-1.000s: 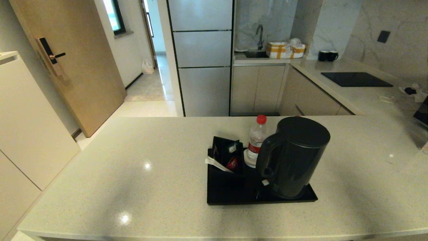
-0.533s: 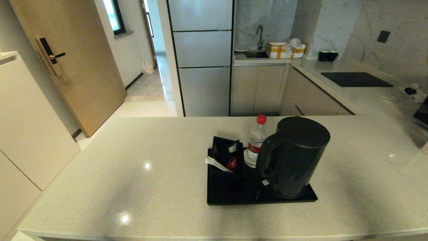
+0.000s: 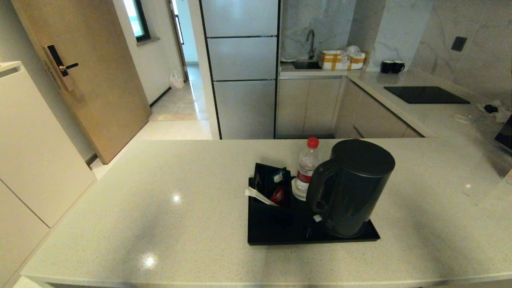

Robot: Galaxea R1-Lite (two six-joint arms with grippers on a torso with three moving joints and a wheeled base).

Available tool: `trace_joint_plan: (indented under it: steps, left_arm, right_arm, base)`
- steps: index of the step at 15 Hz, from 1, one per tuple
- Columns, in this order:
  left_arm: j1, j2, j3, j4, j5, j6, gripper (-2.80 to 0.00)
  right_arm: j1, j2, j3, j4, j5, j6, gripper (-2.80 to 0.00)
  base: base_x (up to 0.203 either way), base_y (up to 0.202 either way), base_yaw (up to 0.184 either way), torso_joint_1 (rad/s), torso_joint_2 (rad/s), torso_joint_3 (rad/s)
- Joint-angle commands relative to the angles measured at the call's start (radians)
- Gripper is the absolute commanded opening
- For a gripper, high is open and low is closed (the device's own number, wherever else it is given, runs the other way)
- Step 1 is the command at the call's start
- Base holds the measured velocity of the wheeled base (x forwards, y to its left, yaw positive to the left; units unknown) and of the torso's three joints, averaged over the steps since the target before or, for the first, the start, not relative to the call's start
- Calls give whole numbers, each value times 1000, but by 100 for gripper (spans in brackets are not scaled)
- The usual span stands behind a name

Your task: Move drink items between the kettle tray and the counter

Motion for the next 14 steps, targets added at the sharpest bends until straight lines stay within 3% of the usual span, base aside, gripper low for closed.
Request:
trace_joint_plan:
  steps: [1,10,14]
  left_arm:
    - [0,0,0,0,0,0,-280]
    - [0,0,0,0,0,0,-280]
    - [0,0,0,0,0,0,-280]
  right_arm:
    - [1,1,0,0,1,0,-280]
    - [1,1,0,2,-1,0,-280]
    - [-1,1,0,1,-6,66,-280]
  base:
    - [0,0,0,0,0,0]
    - [0,0,0,0,0,0]
    - [0,0,0,0,0,0]
